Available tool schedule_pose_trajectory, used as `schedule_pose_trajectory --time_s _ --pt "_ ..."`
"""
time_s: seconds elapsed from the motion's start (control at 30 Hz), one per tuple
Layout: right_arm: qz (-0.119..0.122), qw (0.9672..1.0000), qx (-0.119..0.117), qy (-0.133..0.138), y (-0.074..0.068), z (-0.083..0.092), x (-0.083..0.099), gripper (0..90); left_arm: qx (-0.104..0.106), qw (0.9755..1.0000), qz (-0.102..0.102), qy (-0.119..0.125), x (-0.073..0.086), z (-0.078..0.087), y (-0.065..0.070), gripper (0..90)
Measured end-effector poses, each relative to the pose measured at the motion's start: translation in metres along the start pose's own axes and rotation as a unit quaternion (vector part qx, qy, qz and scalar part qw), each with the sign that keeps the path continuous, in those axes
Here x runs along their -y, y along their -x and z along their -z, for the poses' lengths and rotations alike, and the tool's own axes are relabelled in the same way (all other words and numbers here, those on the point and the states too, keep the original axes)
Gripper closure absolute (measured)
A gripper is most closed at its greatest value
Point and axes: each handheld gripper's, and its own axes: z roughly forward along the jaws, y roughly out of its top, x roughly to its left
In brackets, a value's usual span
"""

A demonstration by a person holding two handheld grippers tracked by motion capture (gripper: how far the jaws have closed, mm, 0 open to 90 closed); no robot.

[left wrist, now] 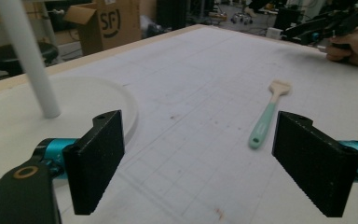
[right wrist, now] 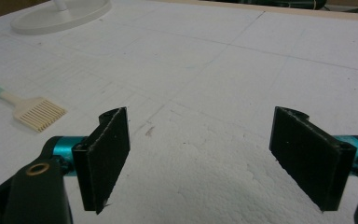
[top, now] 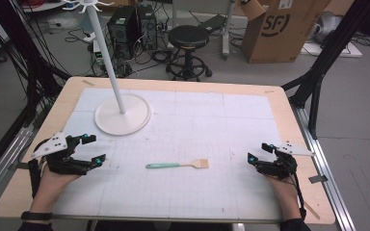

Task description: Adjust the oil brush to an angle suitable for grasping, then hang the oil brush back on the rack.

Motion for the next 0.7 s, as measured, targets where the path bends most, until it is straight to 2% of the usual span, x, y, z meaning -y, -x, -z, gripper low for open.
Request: schedule_pose_trajectory --time_s 0.1,0.2,0.3,0.43,0.7 --pt "0.001 1.0000 -0.003 -0.004 0.000 -0.001 0.000 19.5 -0.011 0.9999 -0.010 -0.004 0.005 0.009 -0.006 16.1" --pt "0.007 0.9999 -0.003 -0.007 -0.001 -0.001 0.000 19.5 -0.013 0.9999 0.000 0.005 0.009 0.016 -0.013 14.5" --pt "0.007 0.9999 -0.006 -0.007 -0.001 -0.001 0.000 19.5 -0.019 0.9998 0.005 0.003 0.012 0.019 -0.018 14.1" --pt "0.002 0.9999 -0.015 0.000 -0.001 0.000 -0.001 19.3 -0.020 0.9997 0.007 0.012 0.011 0.019 -0.018 13.9" --pt "0.024 0.9987 -0.042 0.015 -0.005 0.002 -0.018 16.2 -0.018 0.9998 0.006 0.010 0.012 0.020 -0.019 13.7"
